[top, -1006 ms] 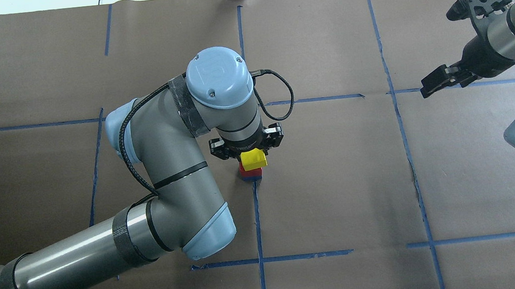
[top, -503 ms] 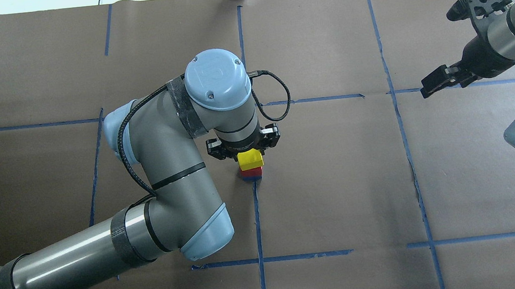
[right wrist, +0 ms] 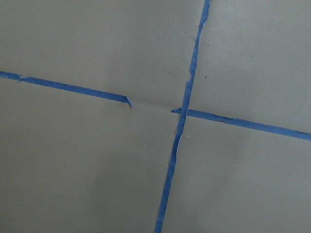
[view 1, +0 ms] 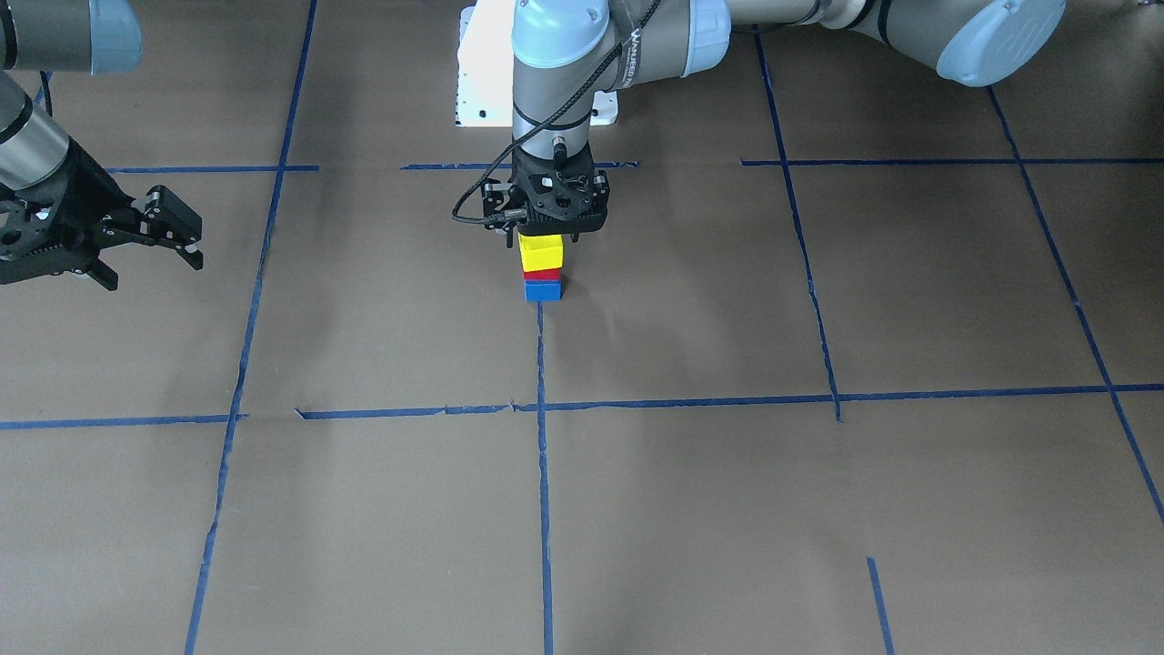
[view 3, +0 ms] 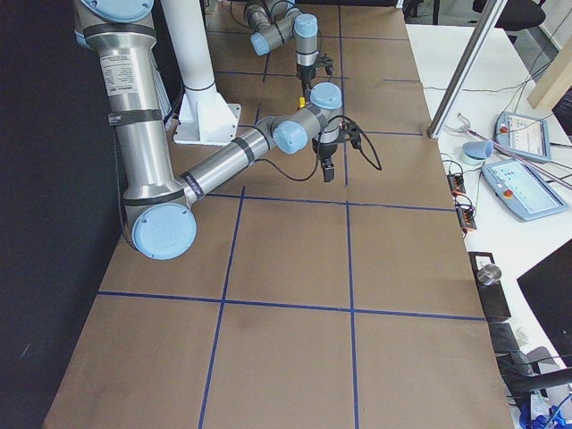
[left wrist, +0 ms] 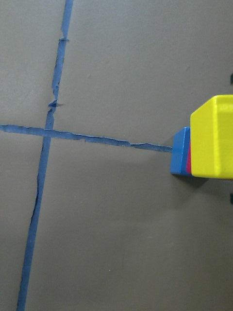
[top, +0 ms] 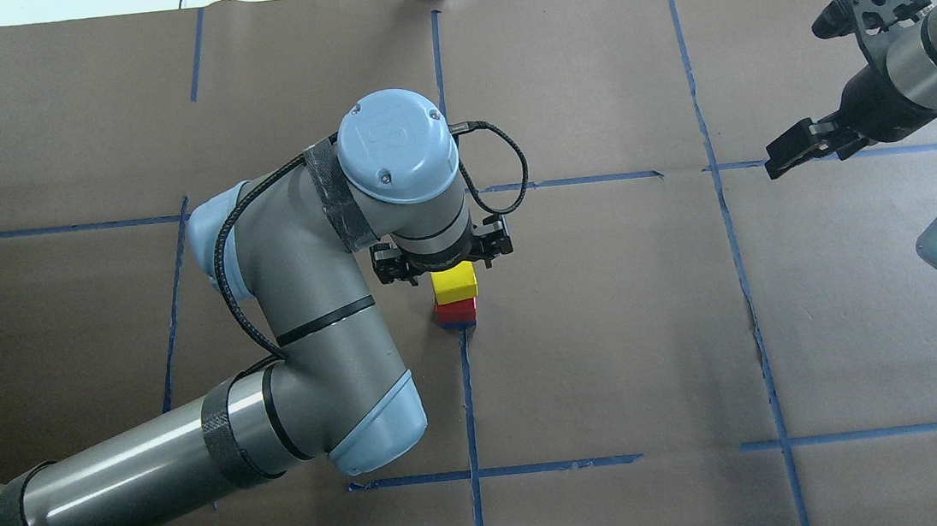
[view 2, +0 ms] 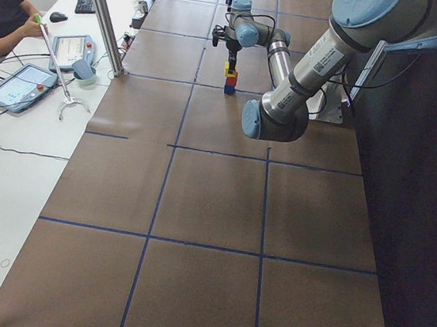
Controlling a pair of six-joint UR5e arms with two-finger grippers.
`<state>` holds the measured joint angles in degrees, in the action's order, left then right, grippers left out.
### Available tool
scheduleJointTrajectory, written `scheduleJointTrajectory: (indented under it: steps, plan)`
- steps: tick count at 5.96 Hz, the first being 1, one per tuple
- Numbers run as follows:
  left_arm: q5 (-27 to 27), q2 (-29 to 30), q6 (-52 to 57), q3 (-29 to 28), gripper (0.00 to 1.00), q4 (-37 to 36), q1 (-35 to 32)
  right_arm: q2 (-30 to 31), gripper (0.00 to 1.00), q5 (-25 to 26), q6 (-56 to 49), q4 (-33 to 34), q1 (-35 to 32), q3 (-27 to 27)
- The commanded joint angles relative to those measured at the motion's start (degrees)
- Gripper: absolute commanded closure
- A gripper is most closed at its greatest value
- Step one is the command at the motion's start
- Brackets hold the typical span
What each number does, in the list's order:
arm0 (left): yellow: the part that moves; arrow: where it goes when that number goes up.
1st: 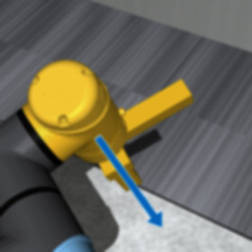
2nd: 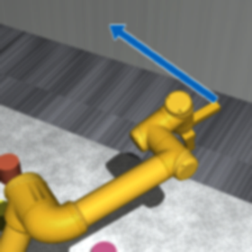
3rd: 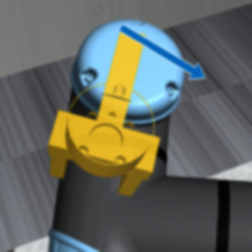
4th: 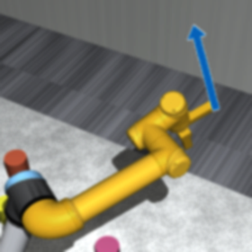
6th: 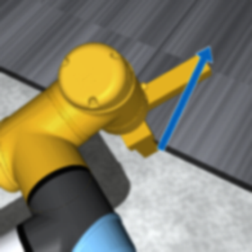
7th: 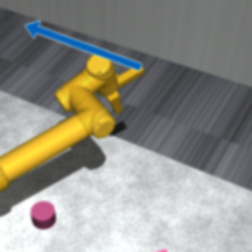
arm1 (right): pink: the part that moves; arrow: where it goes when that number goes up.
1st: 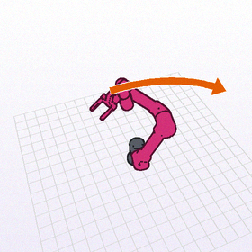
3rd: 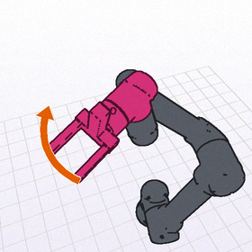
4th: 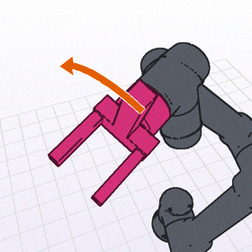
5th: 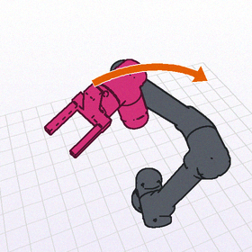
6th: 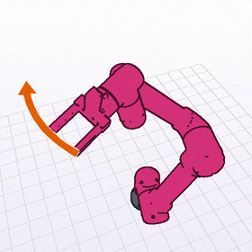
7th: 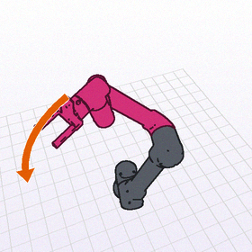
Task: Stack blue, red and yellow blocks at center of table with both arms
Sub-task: 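Lower the yellow cube onto the red cube and open the left gripper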
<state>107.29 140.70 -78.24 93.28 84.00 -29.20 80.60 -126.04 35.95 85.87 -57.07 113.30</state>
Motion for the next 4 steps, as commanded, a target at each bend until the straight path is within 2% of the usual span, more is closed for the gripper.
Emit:
scheduleJointTrajectory:
  steps: [1, 2, 3, 4]
  plan:
    - [-0.3, -0.1, 0.0, 1.7, 0.0, -0.1, -0.1, 0.0, 0.0, 0.0, 0.0, 0.0, 0.0, 0.0]
    - [-0.2, -1.5, 0.1, 7.7, 0.0, -2.2, -0.4, -0.2, 0.0, 0.0, -0.3, 0.0, -0.1, 0.2]
    - [-0.1, -6.6, 1.7, 16.4, 0.0, -5.1, -1.7, 0.3, 0.0, -0.1, -0.4, 0.0, -1.1, 0.2]
    - [0.1, -14.3, 8.7, 23.8, 0.0, -5.2, -4.2, 0.8, 0.0, -0.4, -2.7, 0.6, -4.2, 0.0]
